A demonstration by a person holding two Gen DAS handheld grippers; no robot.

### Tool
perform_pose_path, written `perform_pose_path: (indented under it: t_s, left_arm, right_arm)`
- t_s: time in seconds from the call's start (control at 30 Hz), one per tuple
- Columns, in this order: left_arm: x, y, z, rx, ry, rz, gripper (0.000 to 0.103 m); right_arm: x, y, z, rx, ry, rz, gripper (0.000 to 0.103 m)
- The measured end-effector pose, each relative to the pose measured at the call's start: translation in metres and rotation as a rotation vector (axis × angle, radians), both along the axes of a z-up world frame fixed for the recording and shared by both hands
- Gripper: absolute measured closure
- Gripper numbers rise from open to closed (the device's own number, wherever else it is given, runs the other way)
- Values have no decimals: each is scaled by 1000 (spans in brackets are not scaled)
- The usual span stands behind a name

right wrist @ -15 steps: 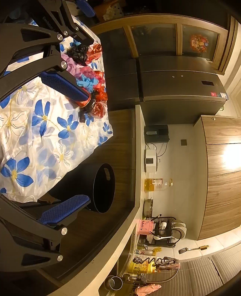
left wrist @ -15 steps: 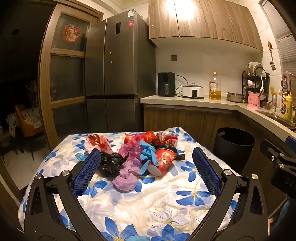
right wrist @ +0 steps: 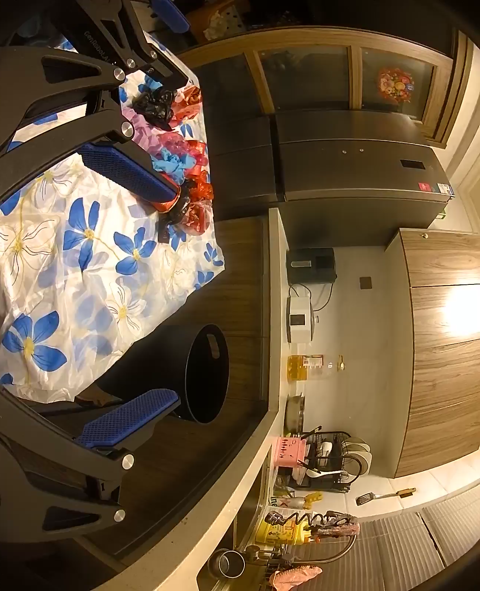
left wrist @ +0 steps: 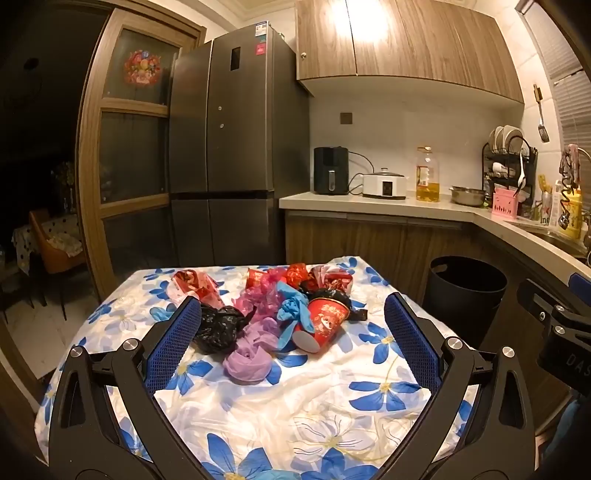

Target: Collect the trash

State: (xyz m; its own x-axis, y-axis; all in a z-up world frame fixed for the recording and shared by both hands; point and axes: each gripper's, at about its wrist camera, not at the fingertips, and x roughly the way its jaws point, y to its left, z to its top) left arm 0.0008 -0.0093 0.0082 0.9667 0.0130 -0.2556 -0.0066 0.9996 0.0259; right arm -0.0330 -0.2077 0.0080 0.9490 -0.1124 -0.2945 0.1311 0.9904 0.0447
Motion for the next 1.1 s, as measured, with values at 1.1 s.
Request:
perform_pose_path:
  t_s: [1.1]
  left_arm:
    - [-4, 6, -3, -6, -7, -13, 5]
  right_arm:
    - [-3, -3, 4, 5, -6, -1, 5]
